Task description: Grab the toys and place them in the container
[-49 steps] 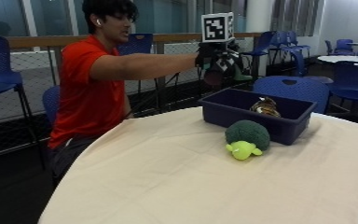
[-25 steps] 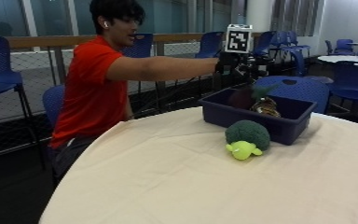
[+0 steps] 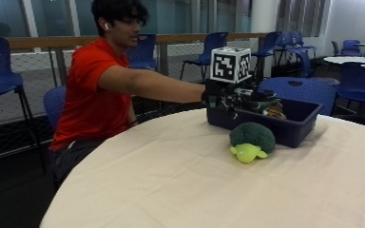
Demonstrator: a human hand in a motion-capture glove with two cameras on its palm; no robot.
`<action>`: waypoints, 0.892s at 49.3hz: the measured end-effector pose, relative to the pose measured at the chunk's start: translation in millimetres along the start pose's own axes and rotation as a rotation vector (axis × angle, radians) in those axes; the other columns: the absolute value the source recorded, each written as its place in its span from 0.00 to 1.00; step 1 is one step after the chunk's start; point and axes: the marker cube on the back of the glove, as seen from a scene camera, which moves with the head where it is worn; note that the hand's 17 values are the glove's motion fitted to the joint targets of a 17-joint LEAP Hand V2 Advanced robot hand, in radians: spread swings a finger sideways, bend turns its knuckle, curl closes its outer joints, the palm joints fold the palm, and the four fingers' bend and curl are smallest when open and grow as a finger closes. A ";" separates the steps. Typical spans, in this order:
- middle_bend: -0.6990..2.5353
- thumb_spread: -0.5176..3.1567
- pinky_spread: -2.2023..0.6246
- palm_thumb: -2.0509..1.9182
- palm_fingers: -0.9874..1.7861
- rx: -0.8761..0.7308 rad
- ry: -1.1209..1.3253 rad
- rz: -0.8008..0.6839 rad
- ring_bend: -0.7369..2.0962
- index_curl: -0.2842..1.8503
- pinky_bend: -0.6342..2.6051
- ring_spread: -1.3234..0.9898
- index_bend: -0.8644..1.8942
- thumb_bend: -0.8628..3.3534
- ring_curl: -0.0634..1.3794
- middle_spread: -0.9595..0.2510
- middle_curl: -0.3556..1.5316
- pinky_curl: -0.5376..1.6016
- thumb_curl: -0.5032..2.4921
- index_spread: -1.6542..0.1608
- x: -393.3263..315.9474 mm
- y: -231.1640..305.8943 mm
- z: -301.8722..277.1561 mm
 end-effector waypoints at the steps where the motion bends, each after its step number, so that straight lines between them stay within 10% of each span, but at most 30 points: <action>1: 0.24 0.40 0.82 0.48 0.24 -0.002 0.009 0.006 0.32 0.26 0.62 0.61 0.34 0.18 0.22 0.73 0.29 0.45 0.28 0.72 4.8 -1.9 4.4; 31: 0.26 0.43 0.82 0.51 0.30 -0.105 0.025 0.028 0.34 0.22 0.60 0.61 0.35 0.20 0.23 0.74 0.29 0.42 0.25 0.72 1.9 -40.2 111.9; 44: 0.32 0.48 0.76 0.54 0.47 -0.063 -0.014 0.050 0.57 0.21 0.52 0.51 0.36 0.21 0.35 0.69 0.33 0.39 0.27 0.70 12.2 -39.8 113.5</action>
